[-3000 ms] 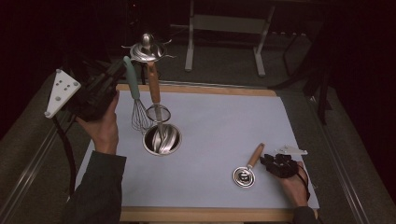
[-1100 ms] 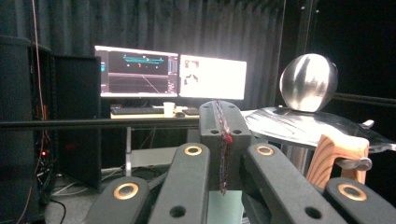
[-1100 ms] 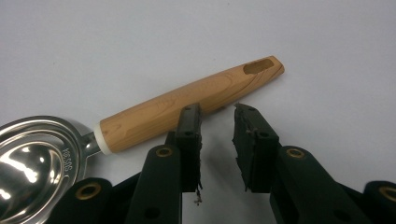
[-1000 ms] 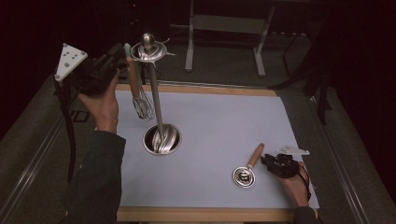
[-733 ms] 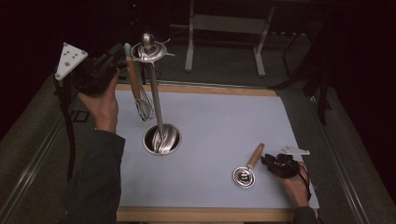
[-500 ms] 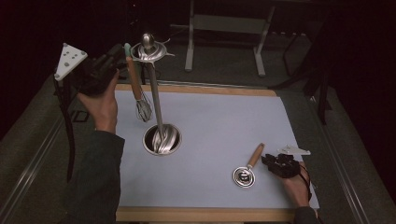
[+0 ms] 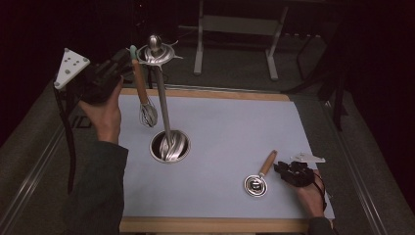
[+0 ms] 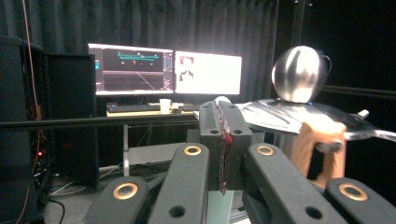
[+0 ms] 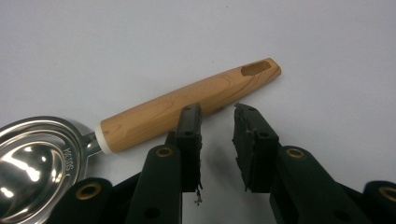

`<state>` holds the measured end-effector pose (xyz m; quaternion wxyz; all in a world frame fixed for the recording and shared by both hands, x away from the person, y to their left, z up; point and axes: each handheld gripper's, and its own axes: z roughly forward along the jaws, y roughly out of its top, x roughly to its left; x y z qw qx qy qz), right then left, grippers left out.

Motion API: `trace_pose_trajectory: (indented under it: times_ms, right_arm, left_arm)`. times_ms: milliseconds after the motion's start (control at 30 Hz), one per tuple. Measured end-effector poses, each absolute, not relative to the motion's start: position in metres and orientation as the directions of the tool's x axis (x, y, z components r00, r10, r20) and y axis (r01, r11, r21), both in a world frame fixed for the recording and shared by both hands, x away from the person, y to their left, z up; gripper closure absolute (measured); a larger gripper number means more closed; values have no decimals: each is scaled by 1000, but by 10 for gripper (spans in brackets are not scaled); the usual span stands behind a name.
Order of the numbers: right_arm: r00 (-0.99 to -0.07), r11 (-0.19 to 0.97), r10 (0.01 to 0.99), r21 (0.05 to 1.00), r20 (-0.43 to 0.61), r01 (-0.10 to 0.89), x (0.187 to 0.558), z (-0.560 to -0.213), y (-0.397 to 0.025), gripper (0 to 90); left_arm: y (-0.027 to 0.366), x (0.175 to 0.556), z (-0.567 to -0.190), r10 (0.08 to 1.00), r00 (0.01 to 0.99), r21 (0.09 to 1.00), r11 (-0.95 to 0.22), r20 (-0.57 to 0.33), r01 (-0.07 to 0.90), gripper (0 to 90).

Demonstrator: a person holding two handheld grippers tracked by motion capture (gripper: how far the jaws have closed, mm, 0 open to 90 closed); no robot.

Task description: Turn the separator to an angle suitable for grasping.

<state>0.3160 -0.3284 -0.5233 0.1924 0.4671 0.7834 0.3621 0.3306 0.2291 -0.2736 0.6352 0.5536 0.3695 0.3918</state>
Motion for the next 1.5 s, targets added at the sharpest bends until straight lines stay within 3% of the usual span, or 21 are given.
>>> trace_pose_trajectory:
  times_ms: [1033, 1500]
  right_arm:
    - [-496, 303, 868, 751, 37, 586, 315, -521, -326, 706]
    - [-500, 307, 865, 748, 38, 588, 316, -519, -325, 709]
  left_arm:
    - [254, 315, -316, 901, 433, 1000, 13, -9, -6, 897]
    - [268, 310, -356, 891, 450, 996, 10, -49, 88, 894]
